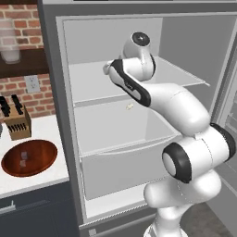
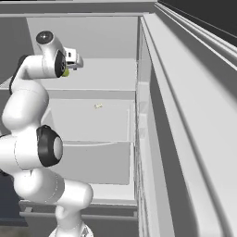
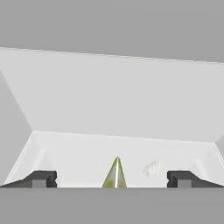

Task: Grab a lemon wedge from the fridge and one ice cube from the ice bowl, and put them in the glass of lemonade.

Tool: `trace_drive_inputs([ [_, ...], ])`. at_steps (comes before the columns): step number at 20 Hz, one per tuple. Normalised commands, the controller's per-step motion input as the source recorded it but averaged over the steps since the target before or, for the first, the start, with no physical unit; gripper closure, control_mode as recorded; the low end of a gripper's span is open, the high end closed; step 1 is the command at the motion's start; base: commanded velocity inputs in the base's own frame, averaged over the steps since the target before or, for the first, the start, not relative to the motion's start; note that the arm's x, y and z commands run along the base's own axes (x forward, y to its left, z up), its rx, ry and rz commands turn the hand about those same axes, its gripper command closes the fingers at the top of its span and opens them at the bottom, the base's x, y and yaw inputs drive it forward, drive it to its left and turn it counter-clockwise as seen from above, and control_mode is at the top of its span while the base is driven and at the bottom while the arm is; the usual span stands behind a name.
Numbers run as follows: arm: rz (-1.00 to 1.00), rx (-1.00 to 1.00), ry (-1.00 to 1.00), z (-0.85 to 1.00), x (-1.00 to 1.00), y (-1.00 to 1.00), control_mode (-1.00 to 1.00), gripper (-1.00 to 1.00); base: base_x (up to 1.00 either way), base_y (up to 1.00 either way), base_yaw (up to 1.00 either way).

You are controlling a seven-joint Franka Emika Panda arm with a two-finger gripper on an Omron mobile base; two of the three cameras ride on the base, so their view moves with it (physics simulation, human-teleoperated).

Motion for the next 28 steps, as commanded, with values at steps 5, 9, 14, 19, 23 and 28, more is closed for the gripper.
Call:
trace_drive_inputs([
  [5, 0.00, 0.02, 0.00, 0.00, -0.22, -0.14, -1.00, -1.00, 0.00, 0.00, 0.00],
  [9, 0.00, 0.00, 0.00, -0.07, 0.07, 0.00, -1.00, -1.00, 0.00, 0.00, 0.00],
  [14, 0.00, 0.00, 0.02, -0.01, 0.25, 0.05, -1.00, -1.00, 0.00, 0.00, 0.00],
  [19, 0.00, 0.00, 0.15, -0.07, -0.07, 0.00, -1.00, -1.00, 0.00, 0.00, 0.00],
  [23, 0.00, 0.00, 0.13, -0.04, -0.29, 0.00, -1.00, -1.00, 0.00, 0.00, 0.00],
  [28, 0.00, 0.00, 0.05, -0.05, -0.03, 0.00, -1.00, -1.00, 0.00, 0.00, 0.00],
])
